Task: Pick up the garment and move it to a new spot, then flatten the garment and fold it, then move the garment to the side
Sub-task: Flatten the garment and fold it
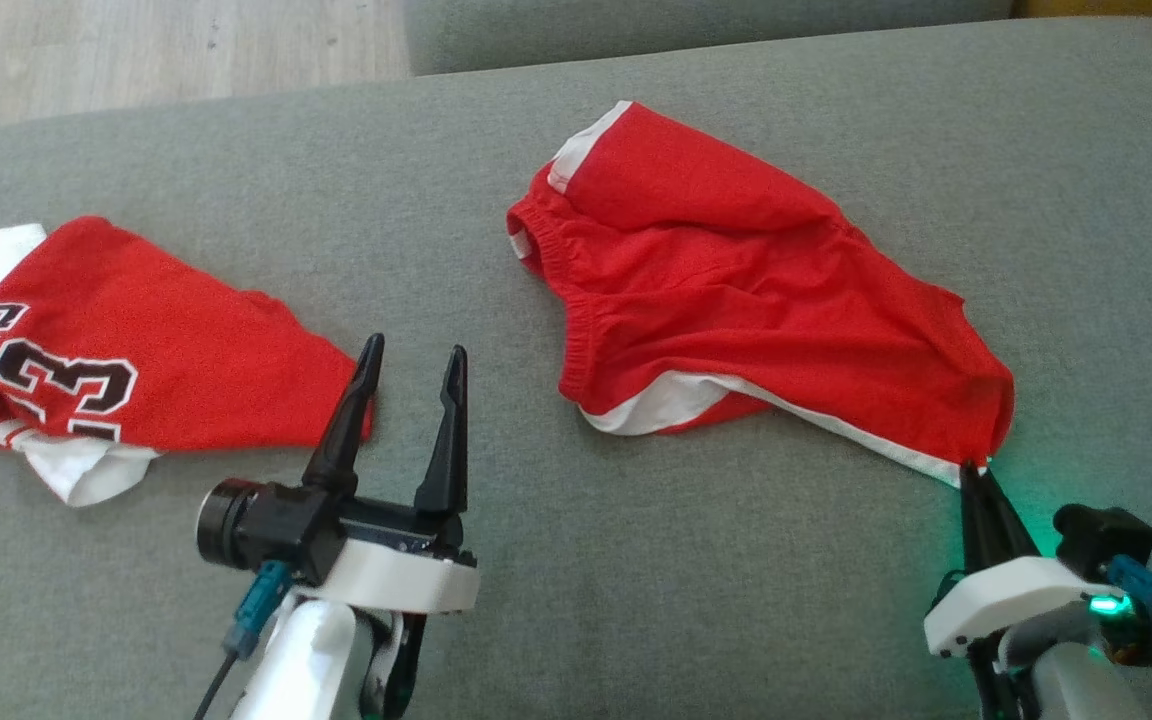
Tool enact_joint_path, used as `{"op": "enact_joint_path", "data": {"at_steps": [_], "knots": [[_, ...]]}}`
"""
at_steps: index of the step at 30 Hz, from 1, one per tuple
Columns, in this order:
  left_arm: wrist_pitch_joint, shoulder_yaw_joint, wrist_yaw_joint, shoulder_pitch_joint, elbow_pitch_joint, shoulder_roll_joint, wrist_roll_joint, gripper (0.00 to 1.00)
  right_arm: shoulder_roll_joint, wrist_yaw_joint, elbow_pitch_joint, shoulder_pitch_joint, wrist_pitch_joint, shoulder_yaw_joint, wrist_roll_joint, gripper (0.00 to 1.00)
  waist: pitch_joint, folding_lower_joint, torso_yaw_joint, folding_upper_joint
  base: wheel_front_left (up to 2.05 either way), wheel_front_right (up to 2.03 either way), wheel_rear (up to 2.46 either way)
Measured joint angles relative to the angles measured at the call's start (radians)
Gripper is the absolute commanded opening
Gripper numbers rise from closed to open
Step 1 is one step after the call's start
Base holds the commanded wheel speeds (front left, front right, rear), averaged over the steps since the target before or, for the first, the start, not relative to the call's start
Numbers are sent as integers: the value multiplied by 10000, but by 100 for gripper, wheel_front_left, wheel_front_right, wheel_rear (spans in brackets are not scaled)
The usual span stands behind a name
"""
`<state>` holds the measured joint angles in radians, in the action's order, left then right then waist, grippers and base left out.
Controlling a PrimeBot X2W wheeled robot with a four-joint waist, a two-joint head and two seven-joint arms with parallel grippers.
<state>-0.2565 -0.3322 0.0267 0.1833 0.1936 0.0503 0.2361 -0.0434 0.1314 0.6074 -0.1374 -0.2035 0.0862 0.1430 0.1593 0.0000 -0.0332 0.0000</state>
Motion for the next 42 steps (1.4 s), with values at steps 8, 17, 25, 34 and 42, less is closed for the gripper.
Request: {"op": "enact_joint_path", "data": {"at_steps": [8,17,25,34,42], "knots": [[2,-445,491,195,1151,65,-525,100,0,0,-111,-197,-90,729,-378,0,40,0,-235,0,0,0,0],[711,-1919,970,1513,3162,320,-930,100,-2,0,-389,-653,-12,1011,-583,0,356,0,-478,0,0,0,0],[761,-2838,982,2616,4284,575,-1139,100,-2,0,-466,-788,27,846,-570,0,671,0,-699,0,0,0,0],[380,-3829,1055,3323,4947,589,-915,100,-2,0,-441,-792,27,754,-546,0,790,0,-884,0,0,0,0],[173,-4452,1055,3454,5191,652,-550,0,-2,0,-288,-792,15,759,-546,0,625,0,-846,0,0,0,0]]}}
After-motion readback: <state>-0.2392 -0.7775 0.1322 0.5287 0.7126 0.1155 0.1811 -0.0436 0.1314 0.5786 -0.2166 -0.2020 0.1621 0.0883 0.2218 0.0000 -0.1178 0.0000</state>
